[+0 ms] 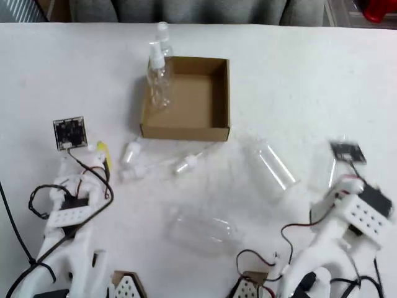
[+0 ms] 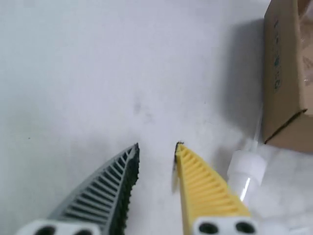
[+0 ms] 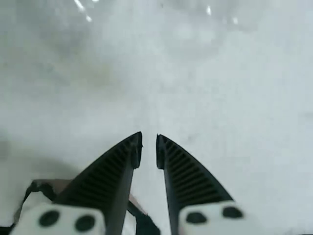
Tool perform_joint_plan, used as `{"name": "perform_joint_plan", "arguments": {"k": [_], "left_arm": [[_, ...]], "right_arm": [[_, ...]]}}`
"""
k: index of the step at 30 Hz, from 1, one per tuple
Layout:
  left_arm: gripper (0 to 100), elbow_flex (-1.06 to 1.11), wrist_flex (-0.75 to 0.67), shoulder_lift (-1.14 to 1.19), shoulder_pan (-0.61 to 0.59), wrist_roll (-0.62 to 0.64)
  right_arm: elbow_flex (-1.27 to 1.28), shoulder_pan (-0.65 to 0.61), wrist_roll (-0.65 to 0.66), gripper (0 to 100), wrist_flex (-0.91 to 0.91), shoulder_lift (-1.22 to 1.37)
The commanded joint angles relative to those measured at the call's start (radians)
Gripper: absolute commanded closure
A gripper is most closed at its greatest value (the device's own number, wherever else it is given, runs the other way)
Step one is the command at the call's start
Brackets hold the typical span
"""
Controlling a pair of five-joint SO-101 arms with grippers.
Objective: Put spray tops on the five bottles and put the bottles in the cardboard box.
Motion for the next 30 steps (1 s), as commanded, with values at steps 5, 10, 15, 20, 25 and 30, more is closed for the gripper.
{"name": "perform_joint_plan", "arguments": {"k": [5,10,15,20,25,30], "left_arm": [[88,-0.031,-0.005,-0.038,-0.018,-0.120],[88,-0.195,0.299,-0.038,0.008,-0.358],[88,-0.463,0.830,-0.038,0.140,-0.568],[88,-0.687,1.212,-0.038,0.321,-0.715],[88,-0.766,1.295,-0.038,0.558,-0.723],[87,-0.769,1.381,-0.038,0.835,-0.752]], "right_arm": [[0.161,0.084,-0.080,98.3,-0.214,-0.022],[0.167,0.111,-0.140,98.3,-0.323,-0.012],[0.203,0.110,-0.143,98.1,-0.377,-0.012],[0.209,0.105,-0.146,98.2,-0.387,-0.012],[0.212,0.104,-0.146,98.2,-0.403,-0.012],[0.229,0.105,-0.146,98.1,-0.427,-0.012]]}}
